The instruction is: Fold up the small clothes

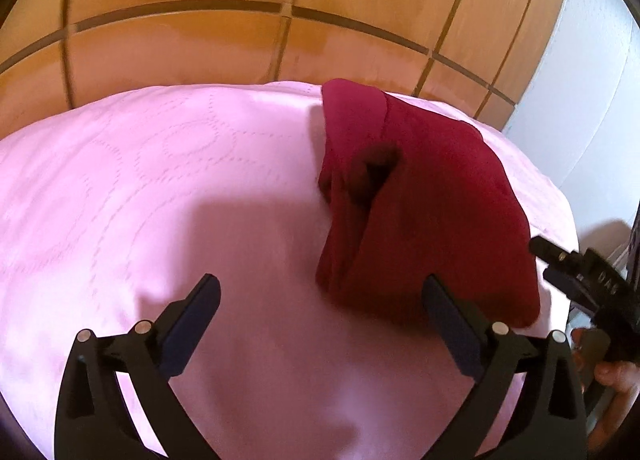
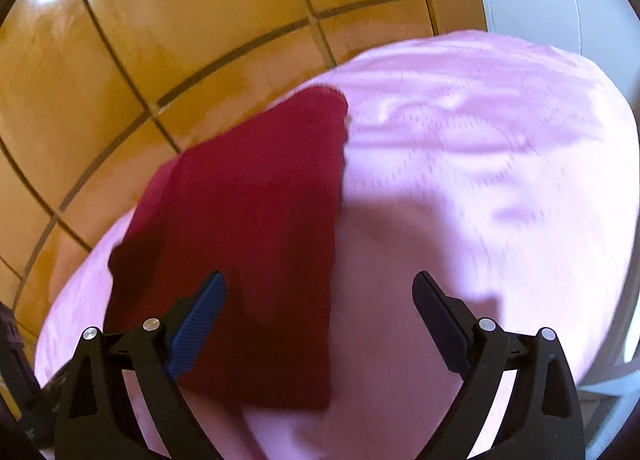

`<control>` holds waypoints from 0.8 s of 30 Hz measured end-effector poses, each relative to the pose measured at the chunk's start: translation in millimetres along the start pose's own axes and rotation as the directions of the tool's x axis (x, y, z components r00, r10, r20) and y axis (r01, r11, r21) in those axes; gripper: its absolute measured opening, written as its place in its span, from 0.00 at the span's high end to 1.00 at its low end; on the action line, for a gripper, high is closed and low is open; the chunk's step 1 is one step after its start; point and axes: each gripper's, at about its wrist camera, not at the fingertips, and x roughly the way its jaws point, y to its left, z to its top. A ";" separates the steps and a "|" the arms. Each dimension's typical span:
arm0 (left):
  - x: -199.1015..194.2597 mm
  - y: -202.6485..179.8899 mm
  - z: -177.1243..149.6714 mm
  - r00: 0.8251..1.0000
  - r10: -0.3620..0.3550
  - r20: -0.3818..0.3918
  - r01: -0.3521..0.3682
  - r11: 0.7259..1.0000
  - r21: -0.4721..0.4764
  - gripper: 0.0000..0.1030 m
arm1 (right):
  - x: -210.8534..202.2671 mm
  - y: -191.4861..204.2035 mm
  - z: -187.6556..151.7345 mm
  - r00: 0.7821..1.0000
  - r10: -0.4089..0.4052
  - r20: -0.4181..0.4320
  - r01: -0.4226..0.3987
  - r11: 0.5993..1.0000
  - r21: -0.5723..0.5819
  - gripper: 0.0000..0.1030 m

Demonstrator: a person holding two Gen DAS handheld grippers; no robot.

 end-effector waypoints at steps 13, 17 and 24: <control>-56.0 -8.3 -28.8 0.985 0.150 0.083 -0.155 0.986 0.056 0.02 | -48.1 34.0 -38.0 0.997 -0.059 0.040 0.062 0.994 -0.092 0.04; -77.2 -3.3 -33.6 0.981 0.149 0.126 -0.155 0.987 0.036 0.02 | -70.5 43.3 -51.3 0.991 -0.095 0.089 0.106 0.986 -0.127 0.04; -99.6 -2.2 -43.5 0.981 0.141 0.135 -0.144 0.990 0.012 0.02 | -103.9 53.5 -77.6 0.977 -0.121 0.177 0.152 0.974 -0.170 0.03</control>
